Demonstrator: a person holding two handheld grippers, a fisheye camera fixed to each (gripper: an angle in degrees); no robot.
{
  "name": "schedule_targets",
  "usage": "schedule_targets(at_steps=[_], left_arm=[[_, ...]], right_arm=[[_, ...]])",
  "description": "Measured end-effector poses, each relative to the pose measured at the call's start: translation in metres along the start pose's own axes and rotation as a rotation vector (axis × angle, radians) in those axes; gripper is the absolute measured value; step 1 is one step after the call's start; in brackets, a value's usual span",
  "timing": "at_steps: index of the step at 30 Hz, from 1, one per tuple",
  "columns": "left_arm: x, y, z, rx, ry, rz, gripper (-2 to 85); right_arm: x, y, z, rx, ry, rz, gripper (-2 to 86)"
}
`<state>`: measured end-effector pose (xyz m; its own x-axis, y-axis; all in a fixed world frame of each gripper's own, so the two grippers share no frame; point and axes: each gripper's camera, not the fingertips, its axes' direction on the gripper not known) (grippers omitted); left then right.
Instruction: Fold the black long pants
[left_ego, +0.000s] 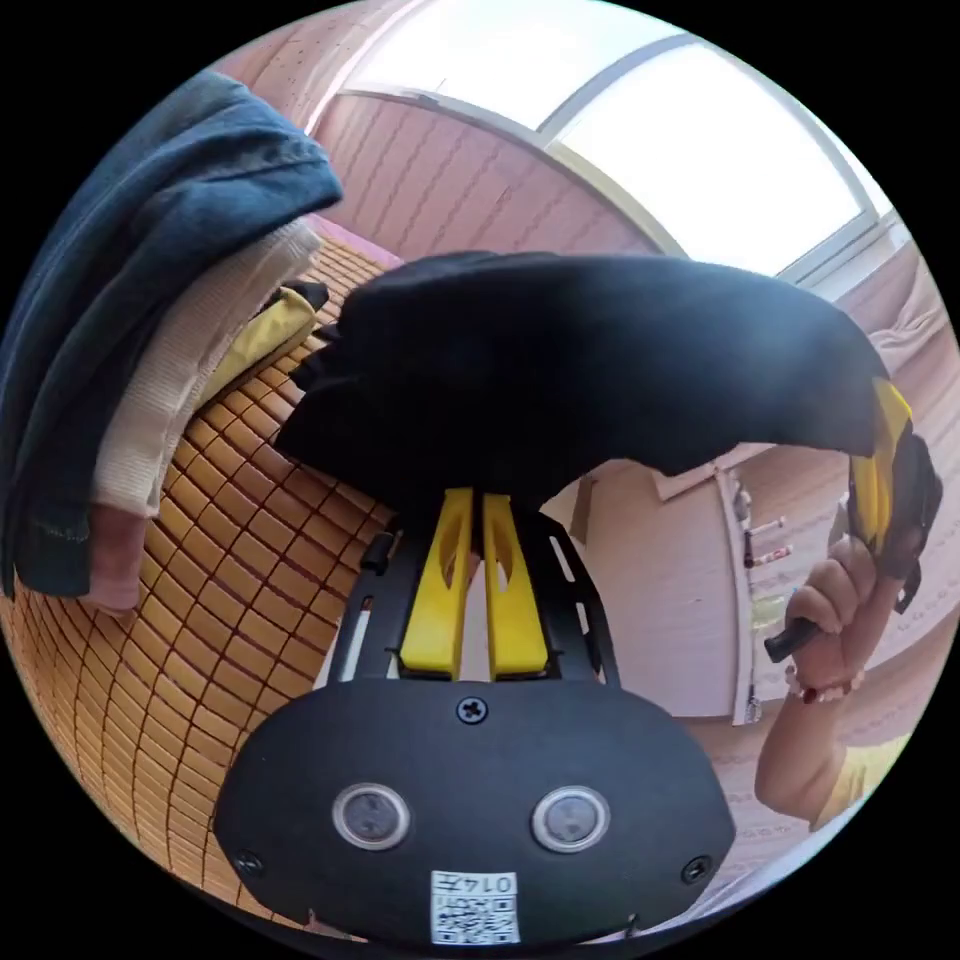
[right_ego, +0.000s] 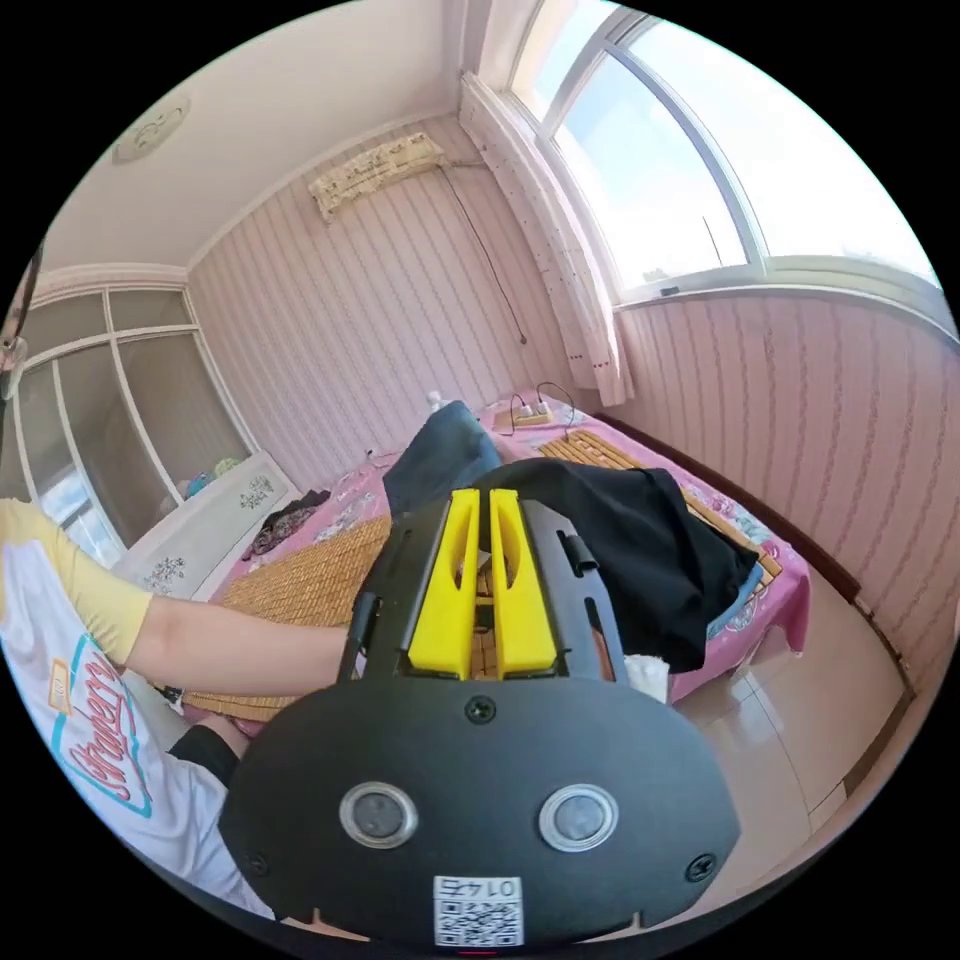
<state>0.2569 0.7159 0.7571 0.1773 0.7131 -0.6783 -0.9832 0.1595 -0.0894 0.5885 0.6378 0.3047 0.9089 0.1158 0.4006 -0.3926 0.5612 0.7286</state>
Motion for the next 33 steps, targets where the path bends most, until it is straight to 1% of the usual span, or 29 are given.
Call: schedule_targets(at_steps=[2, 3, 4, 6, 7, 9, 10, 12, 13, 15, 18, 21, 23, 24, 25, 26, 27, 29, 30, 31, 33], left_arm=[[-0.003, 0.024, -0.044, 0.075, 0.049, 0.024, -0.7], [-0.006, 0.044, -0.074, 0.109, 0.026, 0.041, -0.8], [-0.007, 0.055, -0.09, 0.121, 0.015, 0.044, -0.9], [-0.017, 0.11, -0.161, 0.177, -0.017, 0.039, -1.0], [-0.019, 0.126, -0.18, 0.198, -0.032, 0.041, -1.0], [-0.021, 0.2, -0.266, 0.316, -0.15, 0.042, -1.0], [-0.021, 0.22, -0.288, 0.346, -0.191, 0.035, -1.0], [-0.018, 0.301, -0.376, 0.473, -0.376, -0.034, -1.0], [-0.018, 0.321, -0.397, 0.505, -0.42, -0.057, -1.0], [-0.012, 0.395, -0.473, 0.627, -0.575, -0.149, -1.0], [-0.004, 0.471, -0.548, 0.711, -0.676, -0.231, -1.0], [-0.005, 0.535, -0.586, 0.746, -0.741, -0.306, -1.0], [-0.014, 0.569, -0.595, 0.762, -0.736, -0.362, -1.0], [-0.023, 0.591, -0.595, 0.769, -0.723, -0.404, -1.0], [-0.028, 0.601, -0.594, 0.77, -0.714, -0.427, -1.0], [-0.041, 0.621, -0.589, 0.762, -0.693, -0.478, -1.0], [-0.054, 0.639, -0.581, 0.749, -0.668, -0.529, -1.0], [-0.075, 0.661, -0.566, 0.706, -0.631, -0.617, -1.0], [-0.089, 0.672, -0.556, 0.657, -0.608, -0.676, -1.0], [-0.094, 0.677, -0.552, 0.636, -0.598, -0.698, -1.0], [-0.104, 0.695, -0.545, 0.641, -0.547, -0.736, -1.0]], right_arm=[[-0.045, -0.018, -0.016, 0.071, -0.089, -0.08, 0.9], [-0.057, -0.022, -0.017, 0.085, -0.118, -0.097, 0.9], [-0.084, -0.031, -0.016, 0.102, -0.186, -0.133, 0.9], [-0.13, -0.041, -0.009, 0.115, -0.298, -0.208, 0.9], [-0.163, -0.045, -0.002, 0.118, -0.373, -0.254, 0.9], [-0.212, -0.047, 0.01, 0.12, -0.484, -0.294, 0.9], [-0.245, -0.047, 0.019, 0.127, -0.545, -0.315, 0.9], [-0.294, -0.044, 0.032, 0.141, -0.625, -0.339, 0.9], [-0.323, -0.04, 0.04, 0.161, -0.664, -0.34, 0.8], [-0.359, -0.032, 0.051, 0.198, -0.691, -0.325, 0.9], [-0.387, -0.013, 0.082, 0.2, -0.671, -0.238, 1.0], [-0.391, 0.02, 0.139, 0.051, -0.539, -0.162, 1.2], [-0.383, 0.062, 0.199, -0.164, -0.446, -0.128, 1.6], [-0.381, 0.074, 0.215, -0.223, -0.421, -0.132, 1.7], [-0.376, 0.099, 0.246, -0.352, -0.364, -0.132, 2.1], [-0.372, 0.126, 0.276, -0.471, -0.308, -0.136, 2.7], [-0.37, 0.139, 0.289, -0.528, -0.28, -0.137, 3.0], [-0.373, 0.184, 0.335, -0.736, -0.206, -0.16, 4.3], [-0.378, 0.192, 0.343, -0.769, -0.213, -0.176, 4.9], [-0.394, 0.205, 0.356, -0.813, -0.264, -0.225, 6.0], [-0.428, 0.219, 0.373, -0.852, -0.343, -0.338, 8.0]])
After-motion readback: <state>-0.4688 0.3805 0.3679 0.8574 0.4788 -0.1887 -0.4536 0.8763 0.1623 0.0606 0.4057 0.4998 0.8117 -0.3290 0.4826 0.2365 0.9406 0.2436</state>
